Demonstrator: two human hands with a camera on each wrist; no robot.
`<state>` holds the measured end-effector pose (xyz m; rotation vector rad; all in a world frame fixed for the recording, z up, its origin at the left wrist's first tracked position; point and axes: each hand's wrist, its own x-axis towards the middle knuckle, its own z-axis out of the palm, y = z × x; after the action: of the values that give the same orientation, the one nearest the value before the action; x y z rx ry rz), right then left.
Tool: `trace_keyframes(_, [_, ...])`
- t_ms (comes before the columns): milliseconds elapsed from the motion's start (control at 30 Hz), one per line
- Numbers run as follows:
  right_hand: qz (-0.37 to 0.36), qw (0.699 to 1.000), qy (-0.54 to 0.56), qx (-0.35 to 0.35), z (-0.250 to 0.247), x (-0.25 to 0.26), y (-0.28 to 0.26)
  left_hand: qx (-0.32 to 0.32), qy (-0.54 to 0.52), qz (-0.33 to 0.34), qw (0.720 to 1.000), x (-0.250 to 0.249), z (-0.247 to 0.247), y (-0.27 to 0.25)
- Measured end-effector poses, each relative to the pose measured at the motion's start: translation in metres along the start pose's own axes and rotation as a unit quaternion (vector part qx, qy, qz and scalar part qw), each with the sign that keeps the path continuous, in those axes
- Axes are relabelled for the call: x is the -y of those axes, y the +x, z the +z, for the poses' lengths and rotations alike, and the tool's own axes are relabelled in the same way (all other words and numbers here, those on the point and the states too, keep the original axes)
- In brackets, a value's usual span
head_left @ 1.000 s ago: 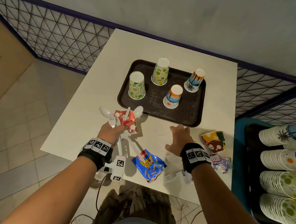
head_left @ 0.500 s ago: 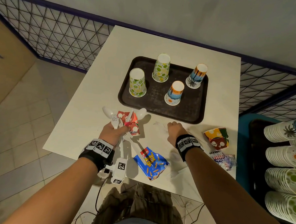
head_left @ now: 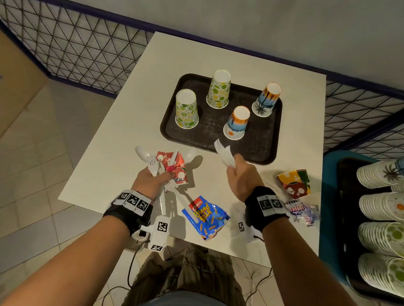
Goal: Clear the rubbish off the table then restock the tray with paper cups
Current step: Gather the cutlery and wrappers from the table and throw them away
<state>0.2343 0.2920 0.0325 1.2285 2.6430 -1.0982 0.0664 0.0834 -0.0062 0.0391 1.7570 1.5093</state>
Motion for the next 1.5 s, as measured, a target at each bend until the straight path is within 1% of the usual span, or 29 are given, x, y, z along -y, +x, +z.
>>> trace_keyframes(33, [0.006,1.000,-0.008,0.023,0.002,0.001,-0.012,-0.001,-0.002,-0.001,1.000,0.000,-0.001,-0.003])
trace_keyframes(100, [0.030,0.994,-0.044,0.091,0.015,-0.001,-0.033,0.001,-0.003,-0.003,1.000,0.000,-0.003,-0.008])
trace_keyframes(167, [0.076,0.979,-0.093,0.162,0.033,-0.003,-0.048,0.000,0.000,-0.004,1.000,0.001,-0.004,-0.014])
trace_keyframes(233, [0.082,0.960,-0.156,0.216,0.051,-0.004,-0.056,-0.002,0.004,-0.004,1.000,0.004,-0.007,-0.018])
trace_keyframes(267, [0.079,0.954,-0.179,0.229,0.059,-0.004,-0.059,-0.003,0.007,-0.008,1.000,0.005,-0.008,-0.020])
trace_keyframes(400, [0.071,0.951,-0.220,0.205,0.075,-0.004,-0.063,-0.004,0.008,-0.011,1.000,0.013,-0.017,-0.025])
trace_keyframes(500, [0.073,0.946,-0.236,0.209,0.074,-0.002,-0.058,0.002,0.005,-0.004,1.000,0.015,-0.024,-0.031])
trace_keyframes(600, [0.074,0.956,-0.235,0.157,0.073,0.005,-0.054,0.000,0.014,0.010,1.000,0.016,-0.033,-0.039])
trace_keyframes(667, [0.059,0.965,-0.229,0.112,0.070,0.015,-0.053,-0.006,0.018,0.009,1.000,0.014,-0.043,-0.046])
trace_keyframes(733, [0.033,0.967,-0.240,0.076,0.070,0.025,-0.055,-0.017,0.021,0.007,1.000,0.015,-0.055,-0.053])
trace_keyframes(800, [0.005,0.967,-0.251,0.046,0.069,0.038,-0.056,-0.036,0.033,0.007,0.999,0.015,-0.069,-0.061])
trace_keyframes(867, [-0.009,0.978,-0.207,0.039,0.070,0.054,-0.060,-0.056,0.051,0.002,0.997,0.019,-0.082,-0.069])
trace_keyframes(933, [-0.002,0.995,-0.068,0.068,0.073,0.068,-0.063,-0.072,0.039,-0.002,0.997,0.028,-0.097,-0.075])
trace_keyframes(967, [0.011,0.996,0.012,0.090,0.075,0.076,-0.066,-0.078,0.038,-0.003,0.996,0.034,-0.105,-0.078])
trace_keyframes(1033, [0.028,0.979,0.149,0.138,0.083,0.089,-0.071,-0.086,0.028,-0.001,0.996,0.049,-0.121,-0.085])
trace_keyframes(1067, [0.027,0.972,0.176,0.154,0.088,0.094,-0.072,-0.095,0.017,0.001,0.995,0.055,-0.128,-0.089])
trace_keyframes(1167, [-0.019,0.964,0.162,0.211,0.114,0.106,-0.073,-0.137,-0.010,-0.003,0.991,0.073,-0.148,-0.107])
trace_keyframes(1300, [-0.051,0.949,0.089,0.298,0.163,0.122,-0.080,-0.220,-0.050,-0.022,0.974,0.094,-0.166,-0.138])
trace_keyframes(1467, [-0.040,0.920,0.048,0.388,0.227,0.142,-0.105,-0.330,-0.056,-0.074,0.939,0.151,-0.200,-0.158])
trace_keyframes(1500, [-0.014,0.910,0.050,0.411,0.241,0.143,-0.110,-0.347,-0.051,-0.087,0.932,0.161,-0.206,-0.159])
